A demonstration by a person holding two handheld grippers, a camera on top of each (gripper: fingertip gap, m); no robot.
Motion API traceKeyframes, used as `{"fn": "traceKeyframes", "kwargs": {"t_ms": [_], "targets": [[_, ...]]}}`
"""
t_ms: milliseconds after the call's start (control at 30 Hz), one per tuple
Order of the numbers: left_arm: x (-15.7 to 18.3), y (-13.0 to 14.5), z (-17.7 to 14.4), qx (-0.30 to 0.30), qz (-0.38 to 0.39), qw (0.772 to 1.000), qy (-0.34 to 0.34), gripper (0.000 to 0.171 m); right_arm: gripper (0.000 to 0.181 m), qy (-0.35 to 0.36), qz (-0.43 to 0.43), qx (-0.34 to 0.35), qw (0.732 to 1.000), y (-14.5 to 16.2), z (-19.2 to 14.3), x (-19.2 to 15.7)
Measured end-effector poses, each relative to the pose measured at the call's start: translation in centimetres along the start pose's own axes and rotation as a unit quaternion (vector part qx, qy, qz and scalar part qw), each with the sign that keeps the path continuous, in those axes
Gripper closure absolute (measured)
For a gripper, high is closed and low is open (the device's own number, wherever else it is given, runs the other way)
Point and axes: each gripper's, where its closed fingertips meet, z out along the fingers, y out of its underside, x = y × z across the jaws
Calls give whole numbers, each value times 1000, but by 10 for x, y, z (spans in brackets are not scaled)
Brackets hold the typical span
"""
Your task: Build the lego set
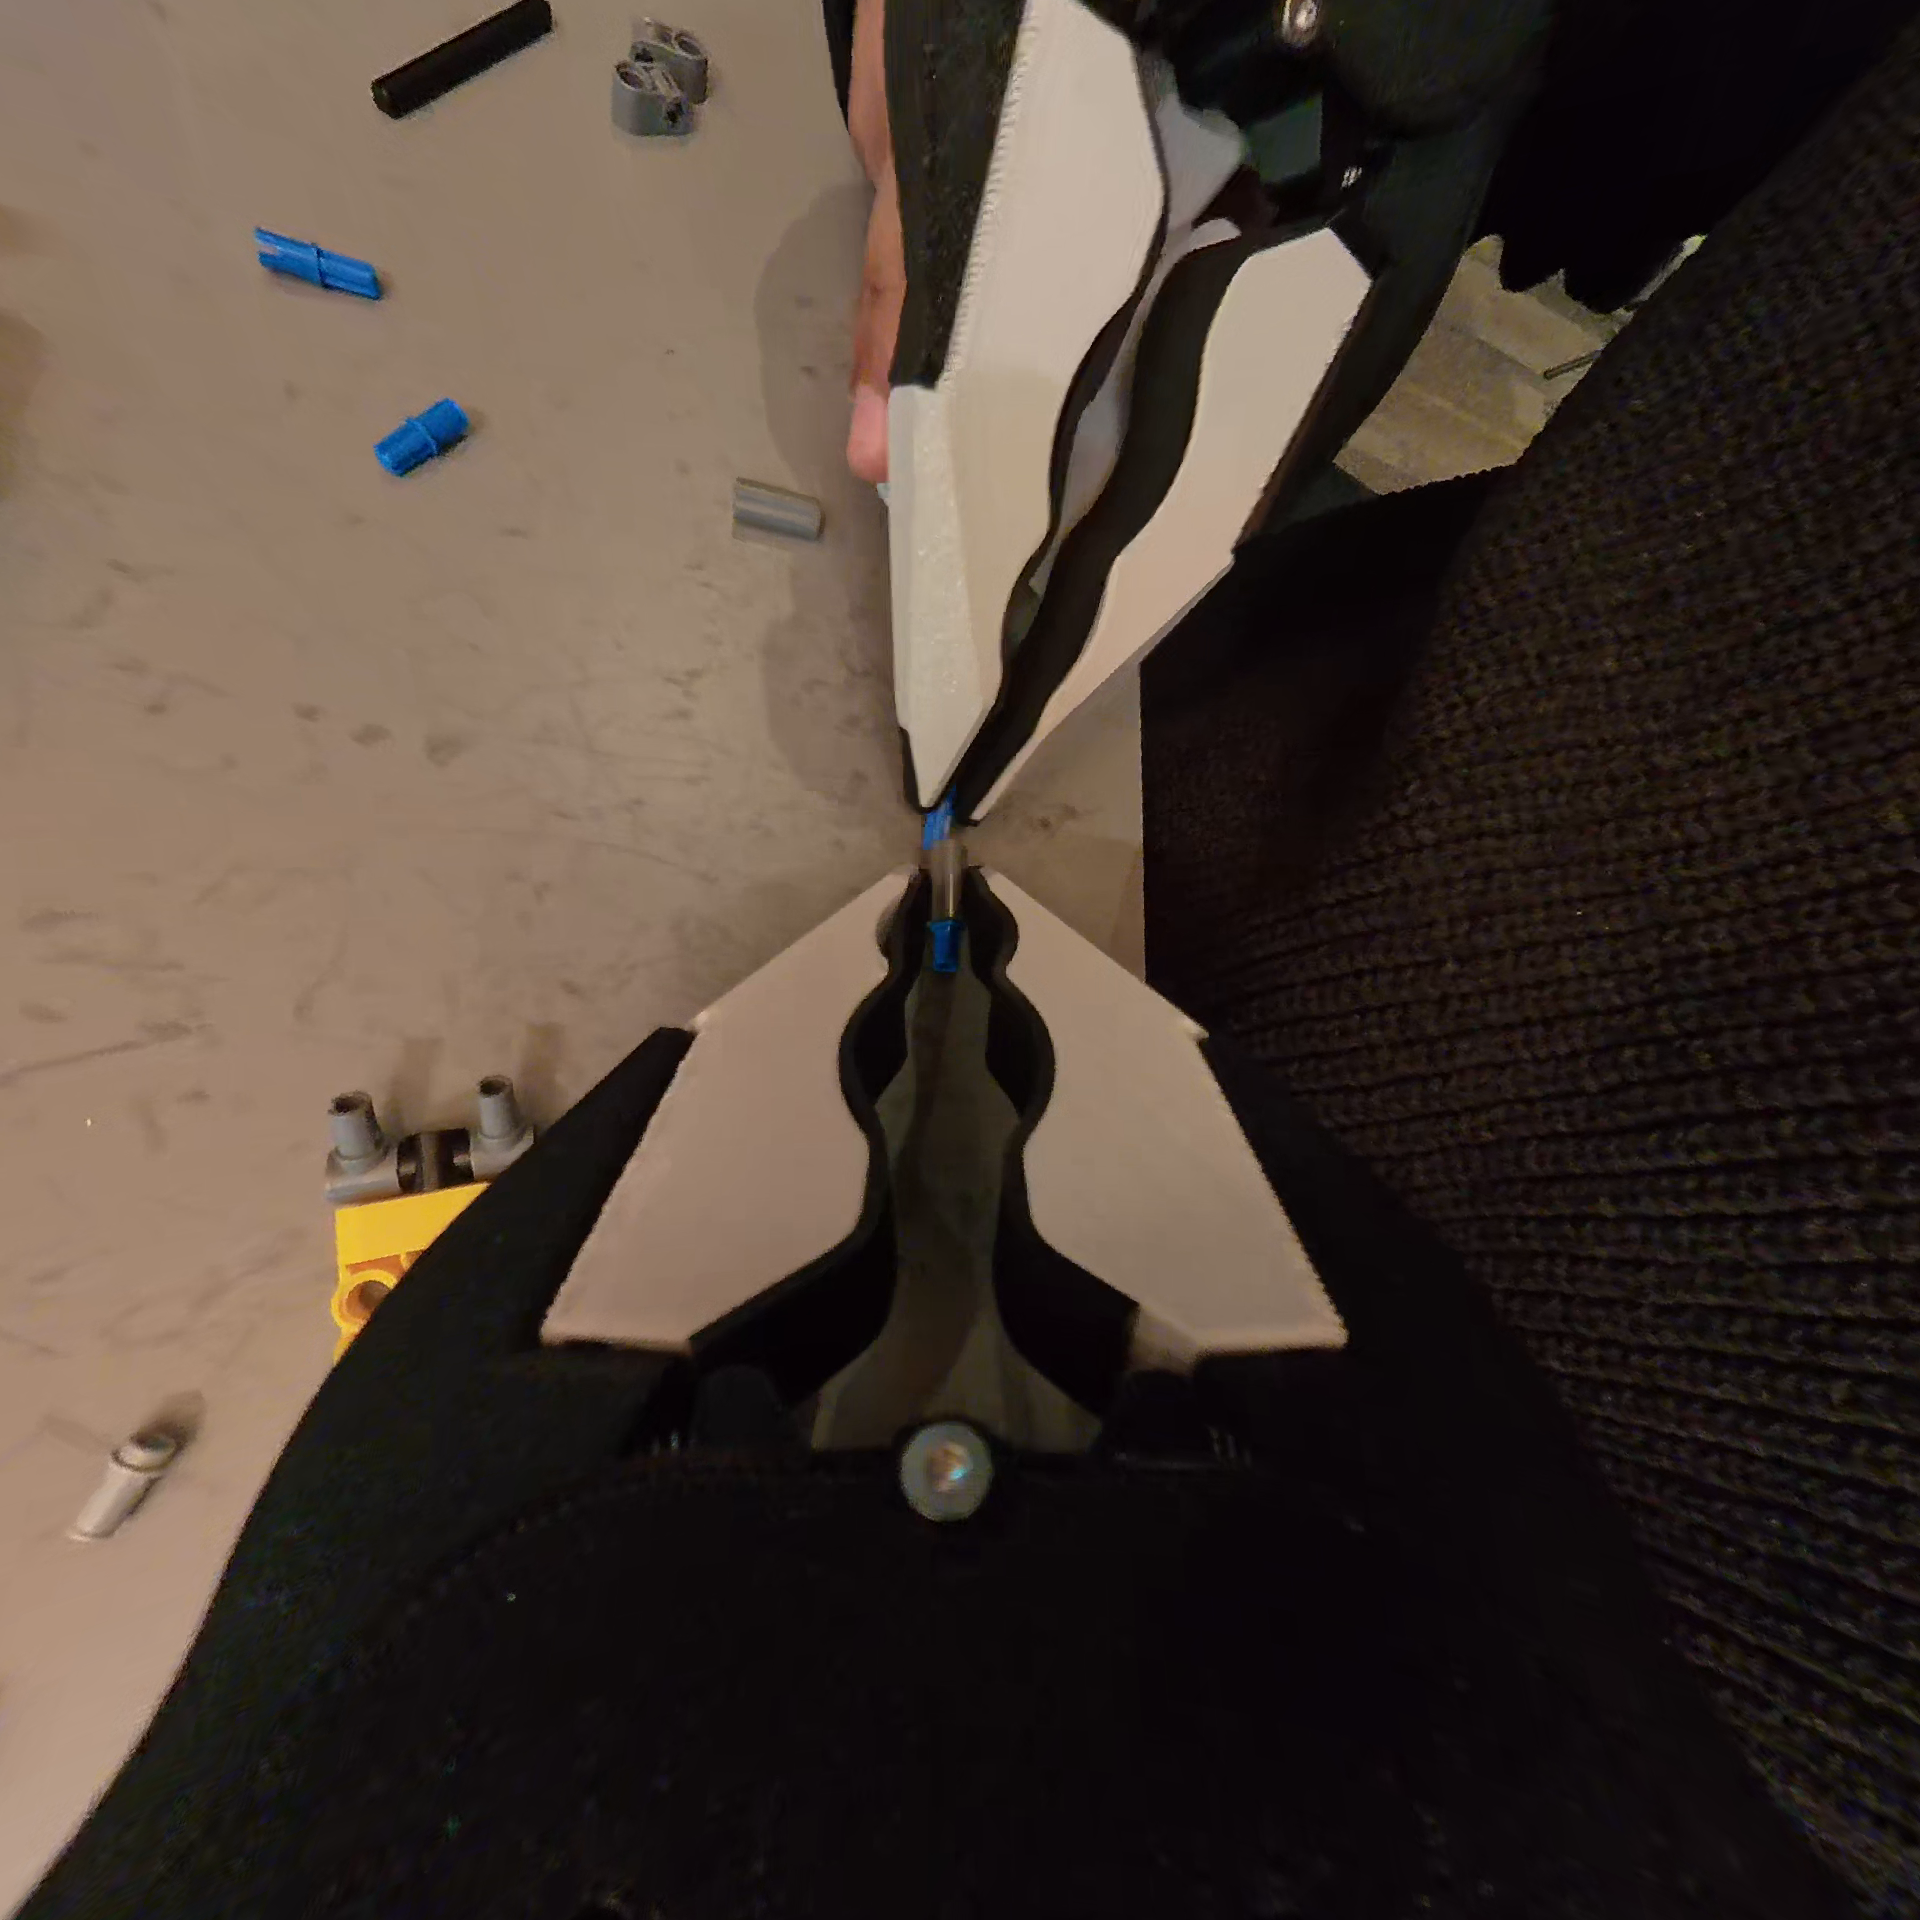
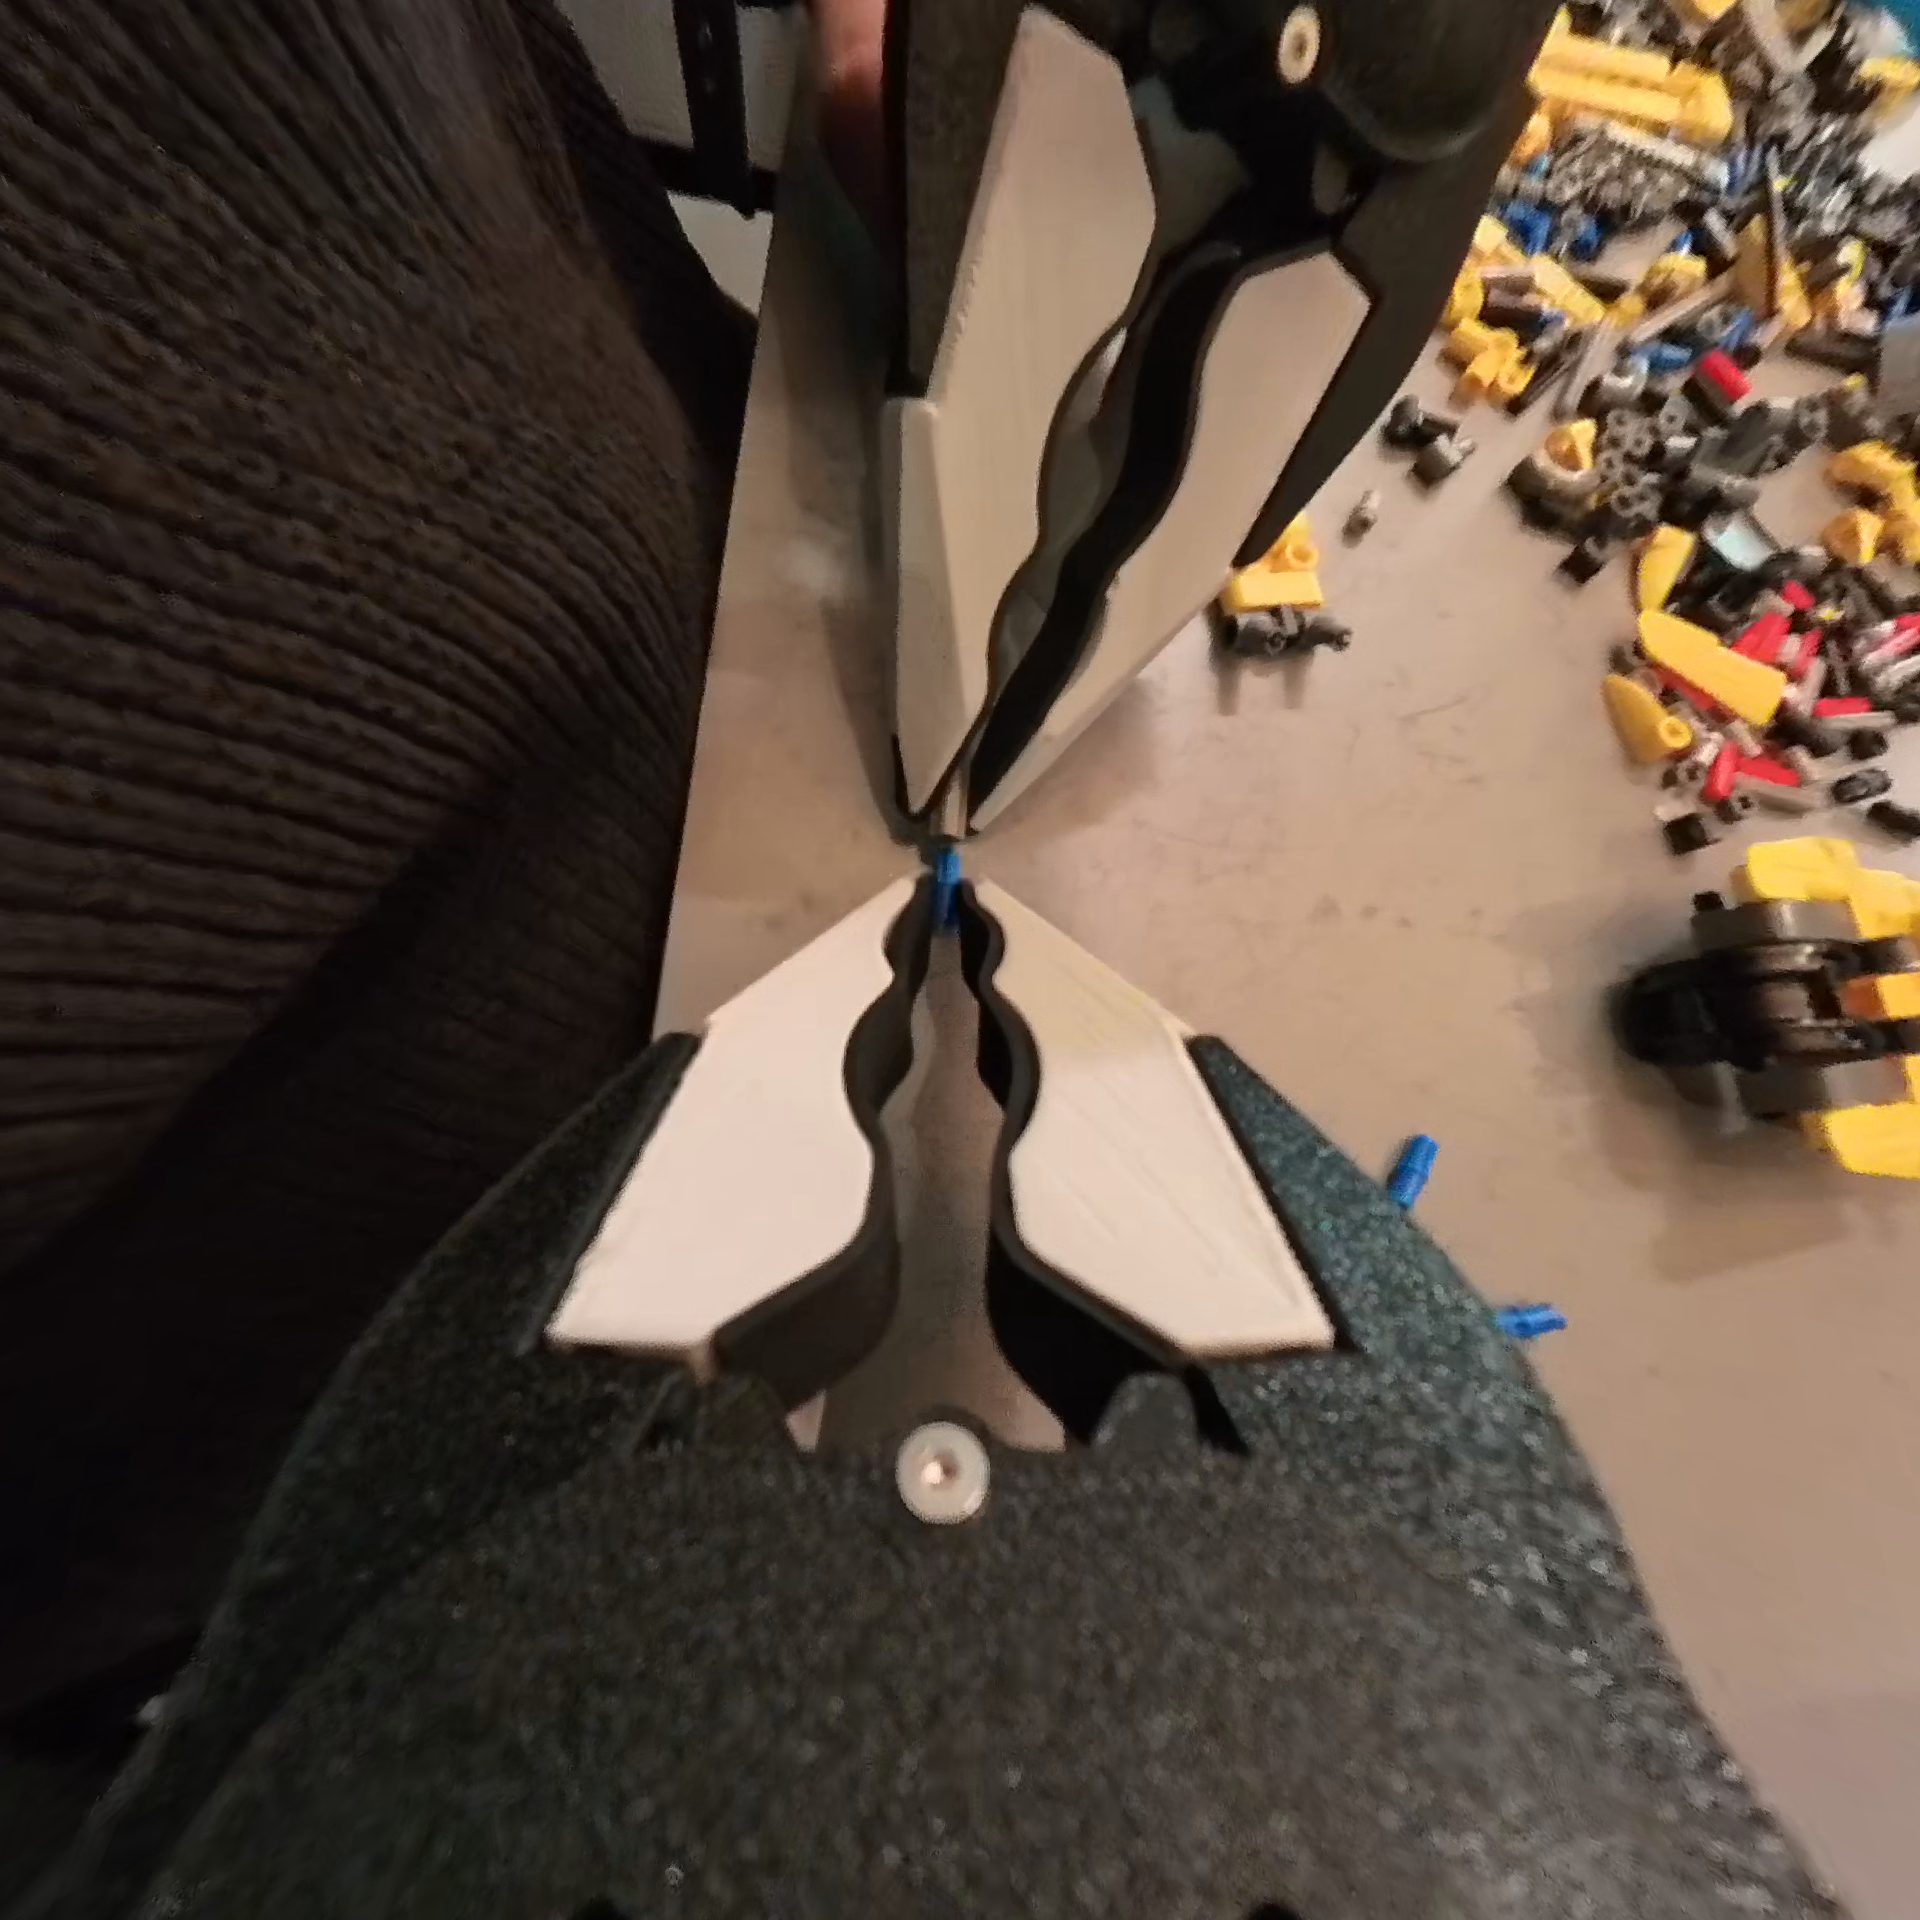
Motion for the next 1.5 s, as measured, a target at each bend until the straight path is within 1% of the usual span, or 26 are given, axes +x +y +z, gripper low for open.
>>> {"fn": "traceKeyframes", "kwargs": {"t_ms": [200, 267, 333, 467, 567, 633, 700, 867, 967, 1100, 1233, 1333, 1500], "targets": [[0, 0, 0, 0, 3, 1000, -2, 168, 176, 6, 10, -10, 1000, 3, 0, 2], [0, 0, 0, 0, 3, 1000, -3, 168, 171, 7, 18, -11, 1000, 4, -1, 3], [0, 0, 0, 0, 3, 1000, -3, 168, 168, 2, 30, -12, 999, 4, -2, 3], [0, 0, 0, 0, 4, 1000, -4, 168, 168, -9, 67, -16, 998, 5, -1, 4], [0, 0, 0, 0, 5, 1000, -5, 168, 171, -13, 97, -20, 995, 5, -1, 5], [0, 0, 0, 0, 5, 1000, -5, 168, 177, -7, 102, -25, 994, 7, -2, 7], [0, 0, 0, 0, 4, 1000, -4, 168, 177, -4, 101, -32, 994, 7, -2, 6], [0, 0, 0, 0, 2, 1000, -2, 168, 177, 18, 55, -43, 997, 7, -2, 7], [0, 0, 0, 1, -2, 1000, 2, 168, 177, 36, 22, -22, 999, 6, -3, 8], [2, 0, -1, 1, -21, 999, 28, 168, 177, 77, -29, 7, 997, -2, -10, 10], [2, -5, -6, 21, -46, 998, 49, 168, 177, 110, -75, -2, 991, -2, -11, 9], [0, -10, -9, 38, -62, 996, 58, 168, 178, 128, -91, -7, 987, -2, -11, 9], [-1, -13, -13, 52, -71, 994, 61, 168, 178, 158, -114, 2, 981, -10, -13, 12]]}}
